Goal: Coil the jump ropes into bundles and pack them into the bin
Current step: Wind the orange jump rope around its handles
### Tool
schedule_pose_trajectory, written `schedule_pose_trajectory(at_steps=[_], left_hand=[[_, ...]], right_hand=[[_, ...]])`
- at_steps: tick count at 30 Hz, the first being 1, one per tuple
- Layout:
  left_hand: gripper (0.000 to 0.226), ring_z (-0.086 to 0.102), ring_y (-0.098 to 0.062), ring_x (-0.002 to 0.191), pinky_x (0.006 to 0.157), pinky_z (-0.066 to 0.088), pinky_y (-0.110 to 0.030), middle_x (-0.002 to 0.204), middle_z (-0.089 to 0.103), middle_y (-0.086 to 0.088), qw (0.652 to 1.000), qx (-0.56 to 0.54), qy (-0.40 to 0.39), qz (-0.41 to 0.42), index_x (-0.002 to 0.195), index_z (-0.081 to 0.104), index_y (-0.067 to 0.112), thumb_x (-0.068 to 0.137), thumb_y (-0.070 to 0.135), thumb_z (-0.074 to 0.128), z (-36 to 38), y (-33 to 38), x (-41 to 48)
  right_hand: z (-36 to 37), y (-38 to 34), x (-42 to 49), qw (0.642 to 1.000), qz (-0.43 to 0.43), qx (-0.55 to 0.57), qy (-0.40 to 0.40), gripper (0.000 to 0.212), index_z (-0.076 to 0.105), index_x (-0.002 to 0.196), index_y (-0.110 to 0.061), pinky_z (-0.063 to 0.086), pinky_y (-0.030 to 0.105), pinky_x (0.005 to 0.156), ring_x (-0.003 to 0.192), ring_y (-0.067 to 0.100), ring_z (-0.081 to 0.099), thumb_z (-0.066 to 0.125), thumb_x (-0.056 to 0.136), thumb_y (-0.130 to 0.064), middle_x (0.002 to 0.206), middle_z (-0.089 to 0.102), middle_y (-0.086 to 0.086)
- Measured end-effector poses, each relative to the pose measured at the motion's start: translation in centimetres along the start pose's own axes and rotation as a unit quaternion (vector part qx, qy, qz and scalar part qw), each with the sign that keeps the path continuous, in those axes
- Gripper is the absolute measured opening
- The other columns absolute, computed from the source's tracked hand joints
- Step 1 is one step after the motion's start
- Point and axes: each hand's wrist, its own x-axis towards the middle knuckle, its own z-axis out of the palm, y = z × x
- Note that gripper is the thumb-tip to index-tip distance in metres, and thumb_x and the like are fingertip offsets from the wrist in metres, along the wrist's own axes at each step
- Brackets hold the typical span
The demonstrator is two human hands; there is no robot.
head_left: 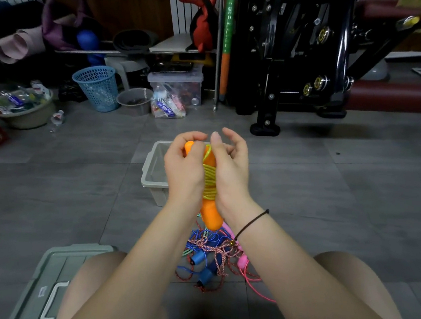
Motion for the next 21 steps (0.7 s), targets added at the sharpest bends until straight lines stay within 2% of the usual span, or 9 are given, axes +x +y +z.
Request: schedule_pose_trajectory(at_steps=[3,5,7,9,11,14,18,21], left_hand=[[0.025,0.049,-0.017,0.061,0.059,0.043,-0.03,0.065,0.057,-0.001,0.998,-0.033,0.005,-0.056,0.071,0.065,0.022,0.081,0.002,0.053,-0.3,0.1,0.1],[0.021,0.048,-0.017,0.062,0.06,0.042,-0.032,0.066,0.054,-0.001,1.0,-0.01,-0.005,-0.028,0.073,0.062,0.025,0.078,0.006,0.053,-0.3,0.2,0.0],[0.017,0.046,-0.013,0.062,0.063,0.042,-0.033,0.066,0.052,0.008,0.998,0.047,-0.02,0.045,0.074,0.057,0.029,0.073,0.012,0.052,-0.3,0.3,-0.3],[0.018,0.045,-0.011,0.06,0.064,0.043,-0.035,0.062,0.052,0.012,0.992,0.078,-0.026,0.096,0.075,0.054,0.031,0.073,0.013,0.053,-0.3,0.2,-0.4],[0.02,0.046,-0.01,0.059,0.064,0.044,-0.037,0.062,0.053,0.014,0.992,0.068,-0.018,0.11,0.076,0.053,0.032,0.076,0.013,0.055,-0.4,0.4,-0.3],[0.02,0.045,-0.007,0.059,0.066,0.042,-0.033,0.063,0.052,0.017,0.992,0.055,-0.01,0.115,0.079,0.051,0.032,0.075,0.012,0.054,-0.6,0.4,-0.2],[0.02,0.046,-0.005,0.058,0.061,0.041,-0.025,0.06,0.053,0.02,0.995,0.037,0.002,0.095,0.08,0.049,0.032,0.079,0.013,0.056,-0.9,0.4,-0.4],[0.017,0.047,-0.012,0.058,0.061,0.041,-0.03,0.06,0.05,0.01,0.998,0.013,0.016,0.064,0.082,0.049,0.033,0.081,0.018,0.057,-1.2,0.3,-0.4]], right_hand=[[0.0,-0.1,0.0,0.998,-0.036,-0.043,-0.015,0.027,0.054,0.113,-0.026,0.048,0.029,0.069,0.068,0.01,0.053,0.062,0.089,-0.017,0.074,0.048,-0.003],[-0.1,0.0,-0.1,0.999,-0.026,-0.045,-0.012,0.024,0.056,0.111,-0.029,0.048,0.032,0.071,0.069,0.011,0.053,0.058,0.09,-0.016,0.075,0.049,-0.002],[0.0,0.1,-0.4,0.999,-0.018,-0.025,-0.022,0.018,0.059,0.104,-0.033,0.048,0.039,0.076,0.076,0.014,0.056,0.055,0.088,-0.025,0.082,0.055,0.002],[0.2,0.1,-0.8,0.998,-0.032,-0.011,-0.045,0.013,0.058,0.1,-0.034,0.051,0.038,0.079,0.084,0.013,0.06,0.055,0.087,-0.037,0.09,0.06,0.001],[0.5,0.1,-0.9,0.995,-0.065,-0.04,-0.057,0.017,0.055,0.102,-0.036,0.052,0.036,0.079,0.085,0.011,0.062,0.057,0.087,-0.042,0.089,0.06,-0.005],[0.5,0.3,-0.6,0.991,-0.089,-0.088,-0.049,0.021,0.053,0.1,-0.047,0.049,0.048,0.085,0.084,0.017,0.058,0.052,0.079,-0.049,0.082,0.056,-0.004],[0.4,0.4,-0.6,0.985,-0.115,-0.117,-0.055,0.018,0.049,0.108,-0.04,0.047,0.041,0.077,0.076,0.011,0.054,0.045,0.093,-0.031,0.077,0.052,-0.007],[0.2,0.4,-0.6,0.982,-0.118,-0.135,-0.063,0.024,0.047,0.113,-0.037,0.044,0.035,0.073,0.072,0.009,0.05,0.039,0.099,-0.02,0.079,0.047,-0.006]])
